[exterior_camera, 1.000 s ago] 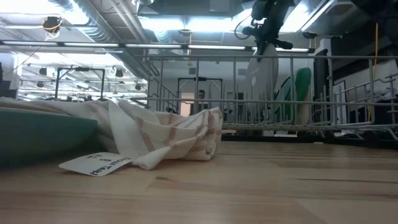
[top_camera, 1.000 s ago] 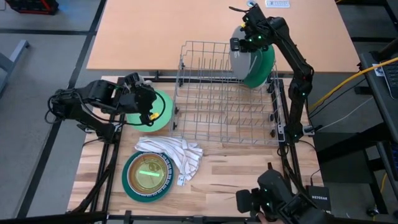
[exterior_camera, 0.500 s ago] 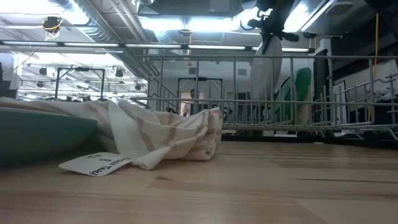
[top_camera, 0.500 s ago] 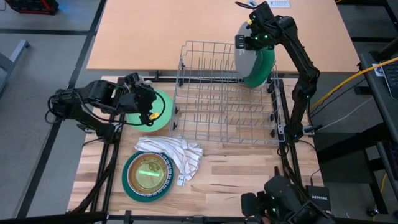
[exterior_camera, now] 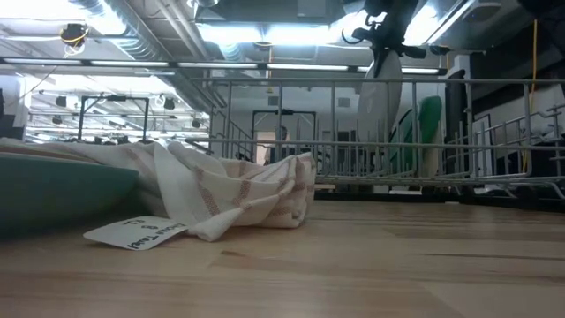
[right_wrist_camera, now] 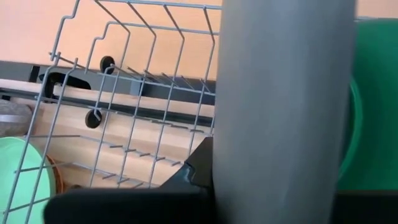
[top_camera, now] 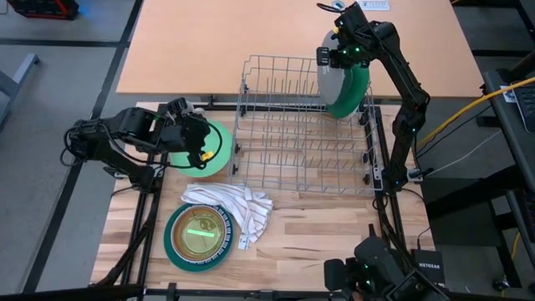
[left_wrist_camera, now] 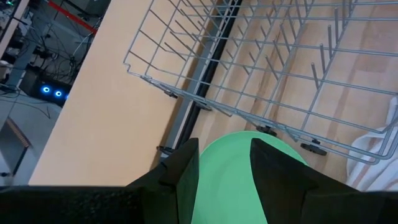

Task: Sort dishes
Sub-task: Put the gray plate into the dish rack

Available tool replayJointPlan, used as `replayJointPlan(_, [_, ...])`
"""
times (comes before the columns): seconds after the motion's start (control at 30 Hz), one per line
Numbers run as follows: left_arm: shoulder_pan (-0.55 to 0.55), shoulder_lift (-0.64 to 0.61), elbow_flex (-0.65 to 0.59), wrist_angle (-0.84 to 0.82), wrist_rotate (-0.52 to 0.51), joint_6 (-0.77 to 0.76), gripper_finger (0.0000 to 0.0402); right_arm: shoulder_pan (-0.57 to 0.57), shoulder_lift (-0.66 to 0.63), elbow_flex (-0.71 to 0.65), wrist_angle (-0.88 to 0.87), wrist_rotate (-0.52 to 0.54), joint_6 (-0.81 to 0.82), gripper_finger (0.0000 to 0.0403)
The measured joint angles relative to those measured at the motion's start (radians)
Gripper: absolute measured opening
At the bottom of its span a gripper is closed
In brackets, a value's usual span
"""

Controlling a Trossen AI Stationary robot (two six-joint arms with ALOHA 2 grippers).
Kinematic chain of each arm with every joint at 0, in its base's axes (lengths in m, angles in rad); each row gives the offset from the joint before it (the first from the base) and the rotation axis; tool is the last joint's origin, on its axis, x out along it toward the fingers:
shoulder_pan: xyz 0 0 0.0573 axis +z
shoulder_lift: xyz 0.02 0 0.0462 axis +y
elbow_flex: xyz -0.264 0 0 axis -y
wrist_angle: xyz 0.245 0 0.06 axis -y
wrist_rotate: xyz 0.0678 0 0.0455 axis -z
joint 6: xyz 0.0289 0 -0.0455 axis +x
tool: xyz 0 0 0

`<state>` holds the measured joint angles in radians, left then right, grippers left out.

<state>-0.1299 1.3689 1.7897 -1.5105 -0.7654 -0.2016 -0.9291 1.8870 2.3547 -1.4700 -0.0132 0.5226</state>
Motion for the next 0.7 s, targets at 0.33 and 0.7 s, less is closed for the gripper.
replayJointPlan(0.33, [0.0, 0.0, 0.0, 0.0, 0.0, 0.0, 0.0134, 0.0, 0.0, 0.0, 0.002, -0.004, 0.029, 0.0019])
replayJointPlan(0.7, [0.0, 0.0, 0.0, 0.0, 0.0, 0.0, 0.0134, -0.001, 0.001, 0.0, 0.01, -0.037, 0.034, 0.0019])
